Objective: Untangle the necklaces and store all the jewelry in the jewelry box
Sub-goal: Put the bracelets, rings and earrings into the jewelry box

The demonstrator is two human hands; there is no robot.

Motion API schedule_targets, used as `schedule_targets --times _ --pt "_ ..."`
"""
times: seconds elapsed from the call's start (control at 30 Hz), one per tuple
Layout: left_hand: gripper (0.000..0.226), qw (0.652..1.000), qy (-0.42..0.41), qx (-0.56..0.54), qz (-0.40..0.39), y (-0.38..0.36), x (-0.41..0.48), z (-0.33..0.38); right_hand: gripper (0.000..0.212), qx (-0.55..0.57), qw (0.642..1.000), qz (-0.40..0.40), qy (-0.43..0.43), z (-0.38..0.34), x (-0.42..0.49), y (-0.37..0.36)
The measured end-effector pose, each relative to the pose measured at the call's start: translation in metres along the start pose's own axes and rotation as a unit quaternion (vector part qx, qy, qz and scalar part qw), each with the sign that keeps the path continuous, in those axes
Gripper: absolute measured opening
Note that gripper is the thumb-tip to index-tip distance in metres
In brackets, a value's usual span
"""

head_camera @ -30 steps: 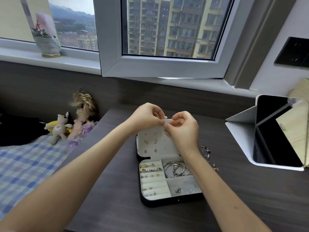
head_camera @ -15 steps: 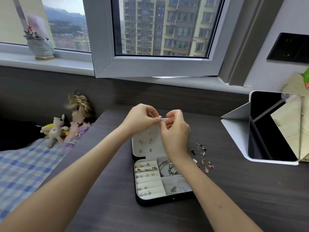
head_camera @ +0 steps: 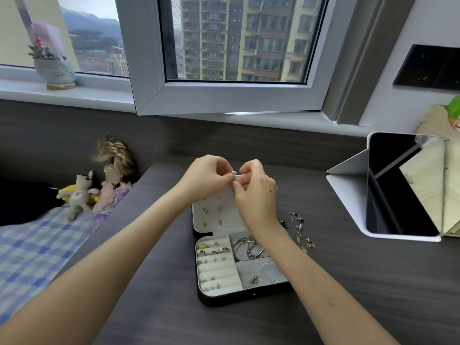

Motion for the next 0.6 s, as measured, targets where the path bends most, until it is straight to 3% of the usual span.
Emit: schedule_targets --times 0.17,0.27,0.4,0.6 --pt "0.023 0.999 -0.003 -0.046 -0.021 0.001 -0.006 -0.001 0.008 0.036 0.999 0.0 -0.005 0.017 -0.008 0.027" --pt "0.027 0.999 -0.009 -0.022 -0.023 0.0 -0.008 0.0 0.01 -0.032 0.998 0.007 -0.053 0.048 -0.011 0.063" --pt "0.023 1.0 -0.025 -0.002 -0.011 0.0 -0.01 0.002 0.015 -0.179 0.965 -0.118 -0.151 0.109 -0.015 0.086" --pt "0.016 0.999 -0.042 0.015 0.023 -0.001 -0.013 0.002 0.006 -0.232 0.923 -0.273 -0.138 0.134 -0.021 0.063"
Point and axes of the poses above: each hand's wrist, its own x-axis towards the middle knuckle, its own y-axis out of the back of the hand, z = x × y, the point moved 5 cm from there along x, towards the middle knuckle, and after that the axes turned 12 degrees about y, right-handed, at the moved point
